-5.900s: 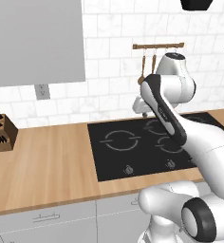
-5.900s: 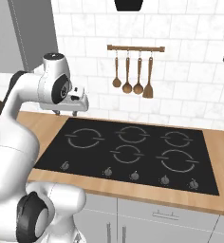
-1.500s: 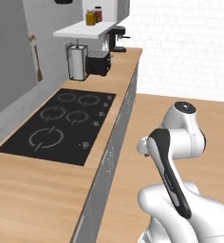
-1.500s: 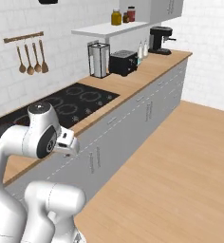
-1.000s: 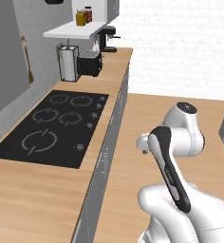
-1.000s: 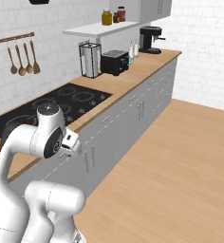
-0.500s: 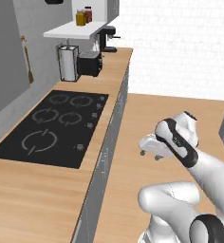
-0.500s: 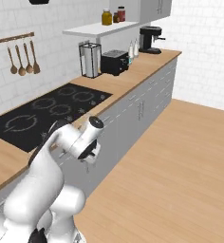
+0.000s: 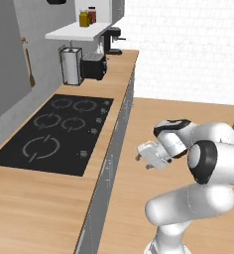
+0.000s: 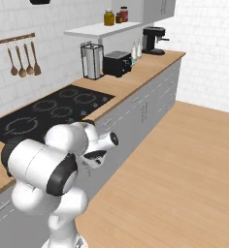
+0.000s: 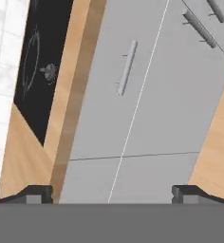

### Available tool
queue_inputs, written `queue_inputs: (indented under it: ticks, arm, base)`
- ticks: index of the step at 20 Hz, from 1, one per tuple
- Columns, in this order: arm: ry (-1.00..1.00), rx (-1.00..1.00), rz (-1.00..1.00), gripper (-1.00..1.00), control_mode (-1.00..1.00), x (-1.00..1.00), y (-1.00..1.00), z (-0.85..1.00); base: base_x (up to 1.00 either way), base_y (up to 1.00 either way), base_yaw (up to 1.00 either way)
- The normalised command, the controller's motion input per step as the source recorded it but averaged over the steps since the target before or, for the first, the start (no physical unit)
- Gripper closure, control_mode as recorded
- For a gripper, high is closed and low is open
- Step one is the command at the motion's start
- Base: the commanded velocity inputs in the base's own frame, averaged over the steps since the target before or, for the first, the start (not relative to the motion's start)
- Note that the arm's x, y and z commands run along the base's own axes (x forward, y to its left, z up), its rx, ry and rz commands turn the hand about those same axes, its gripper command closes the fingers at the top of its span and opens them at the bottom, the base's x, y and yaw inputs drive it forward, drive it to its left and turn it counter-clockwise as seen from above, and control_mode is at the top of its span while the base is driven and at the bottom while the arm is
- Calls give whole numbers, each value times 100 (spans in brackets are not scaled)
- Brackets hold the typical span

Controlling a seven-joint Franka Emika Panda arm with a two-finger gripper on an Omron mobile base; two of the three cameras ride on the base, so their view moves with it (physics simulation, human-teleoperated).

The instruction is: Take a straw from the drawer in front and place it inside the glass cup on the dining counter.

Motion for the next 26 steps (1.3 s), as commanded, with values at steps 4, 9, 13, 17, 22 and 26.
queue_inputs:
  ticks: [4,9,13,17,22,26]
  arm:
    - [29,10,-3,-100,-100,49,49,-27]
    - [15,8,0,-100,-100,11,10,-45]
    - [-3,12,0,-100,-100,10,22,-37]
    - [-6,8,0,-100,-100,28,42,-34]
    - [0,6,0,-100,-100,28,43,-16]
    - [0,5,0,-100,-100,25,33,-4]
  base:
    - [0,0,0]
    - [0,0,0]
    - [0,0,0]
    - [0,0,0]
    - [0,0,0]
    - [0,0,0]
